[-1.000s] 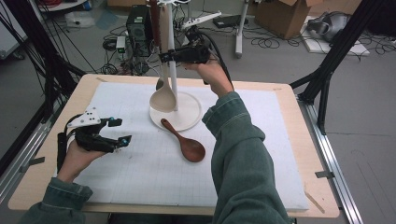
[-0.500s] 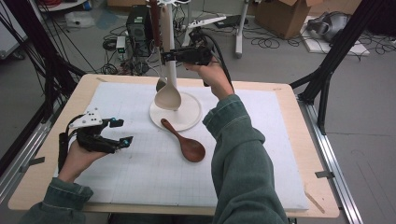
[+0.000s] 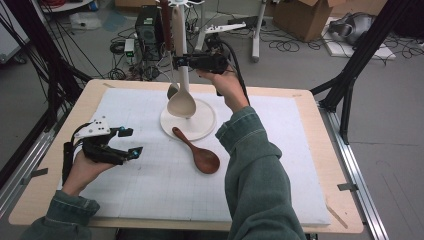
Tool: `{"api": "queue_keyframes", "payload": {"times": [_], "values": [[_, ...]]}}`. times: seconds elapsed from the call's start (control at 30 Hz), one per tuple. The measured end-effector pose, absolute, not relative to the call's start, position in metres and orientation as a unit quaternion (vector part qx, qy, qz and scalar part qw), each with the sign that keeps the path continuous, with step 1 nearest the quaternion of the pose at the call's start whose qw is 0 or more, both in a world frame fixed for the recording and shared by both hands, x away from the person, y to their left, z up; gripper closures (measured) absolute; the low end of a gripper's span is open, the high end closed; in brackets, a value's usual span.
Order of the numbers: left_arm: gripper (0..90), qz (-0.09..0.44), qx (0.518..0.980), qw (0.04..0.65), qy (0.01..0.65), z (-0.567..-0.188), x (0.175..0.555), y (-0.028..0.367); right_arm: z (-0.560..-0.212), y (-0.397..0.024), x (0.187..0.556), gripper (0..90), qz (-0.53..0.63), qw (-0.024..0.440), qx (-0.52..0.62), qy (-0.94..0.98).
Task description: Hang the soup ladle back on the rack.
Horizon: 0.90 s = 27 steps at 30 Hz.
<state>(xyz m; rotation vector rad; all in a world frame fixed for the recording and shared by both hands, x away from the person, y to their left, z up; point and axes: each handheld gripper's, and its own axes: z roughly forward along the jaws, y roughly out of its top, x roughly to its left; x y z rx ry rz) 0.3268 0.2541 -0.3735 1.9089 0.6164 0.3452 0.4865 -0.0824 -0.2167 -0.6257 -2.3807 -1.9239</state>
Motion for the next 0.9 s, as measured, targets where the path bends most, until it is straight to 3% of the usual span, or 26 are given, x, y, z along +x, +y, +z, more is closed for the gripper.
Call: {"api": "queue_keyframes", "payload": {"times": [0.9], "values": [[20.7,0.141,0.799,0.524,0.257,-0.375,0.3271,0.2522,-0.2176,-0.0852,0.488,76.4,-0.622,-0.002,-0.213,-0.753]]}}
